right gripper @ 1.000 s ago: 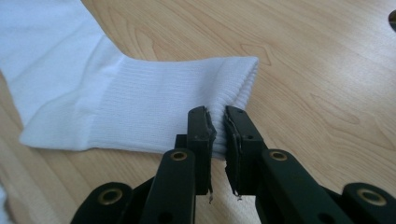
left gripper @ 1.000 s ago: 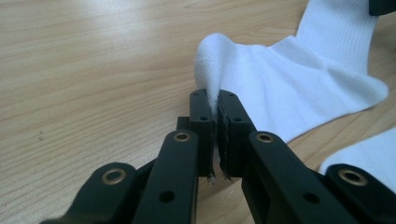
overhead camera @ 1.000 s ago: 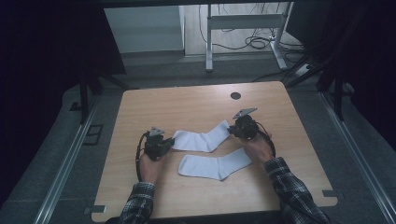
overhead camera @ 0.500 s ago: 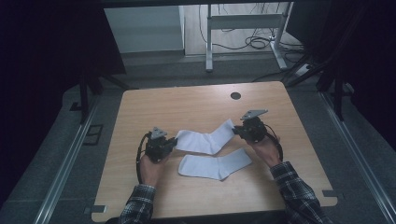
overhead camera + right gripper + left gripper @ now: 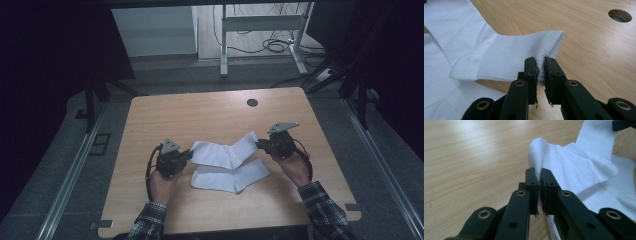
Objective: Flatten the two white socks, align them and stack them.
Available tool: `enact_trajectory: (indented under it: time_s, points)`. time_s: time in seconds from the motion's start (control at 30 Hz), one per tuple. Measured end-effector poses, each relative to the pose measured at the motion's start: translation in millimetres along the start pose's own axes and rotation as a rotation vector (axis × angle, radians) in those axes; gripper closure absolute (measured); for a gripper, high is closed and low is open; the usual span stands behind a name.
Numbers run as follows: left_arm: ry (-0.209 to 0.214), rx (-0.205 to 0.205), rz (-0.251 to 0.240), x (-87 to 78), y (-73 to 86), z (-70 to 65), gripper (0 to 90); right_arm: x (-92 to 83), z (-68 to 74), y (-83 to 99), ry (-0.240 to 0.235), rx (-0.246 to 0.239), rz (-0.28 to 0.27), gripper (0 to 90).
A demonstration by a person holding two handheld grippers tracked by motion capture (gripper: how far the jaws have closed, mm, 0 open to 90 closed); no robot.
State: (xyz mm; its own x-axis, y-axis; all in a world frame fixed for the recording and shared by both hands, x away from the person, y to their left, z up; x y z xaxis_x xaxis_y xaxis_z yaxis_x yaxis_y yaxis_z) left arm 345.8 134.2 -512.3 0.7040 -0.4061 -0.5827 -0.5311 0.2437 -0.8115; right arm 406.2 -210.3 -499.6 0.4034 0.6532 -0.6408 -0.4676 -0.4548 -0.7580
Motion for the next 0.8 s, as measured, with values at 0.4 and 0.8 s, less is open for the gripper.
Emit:
enact_trajectory:
  time_s: [0.4,0.8]
  points:
    - [0.027,-0.017,-0.017,-16.1,11.1,-10.8,85.2,-16.2,17.0,16.6,-0.019,-0.007,0.003,79.7]
    - [0.059,-0.009,-0.002,-26.0,25.5,-26.1,85.2,-35.5,35.0,35.7,-0.042,0.001,0.013,79.6]
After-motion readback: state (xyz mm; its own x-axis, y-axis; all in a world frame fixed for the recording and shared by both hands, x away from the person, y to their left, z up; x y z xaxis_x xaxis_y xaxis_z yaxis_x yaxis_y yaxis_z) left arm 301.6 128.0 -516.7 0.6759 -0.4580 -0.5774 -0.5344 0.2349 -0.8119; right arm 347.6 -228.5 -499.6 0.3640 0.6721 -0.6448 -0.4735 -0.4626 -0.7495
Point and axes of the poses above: each handheld gripper's, and its own axes: x roughly forward along the jaws, y roughly out of its underside, z roughly to its left, the point moved 3 cm from there along x, roughly forward along the jaws, and after that the axes turned 9 degrees about -y, right-handed, at the moved point
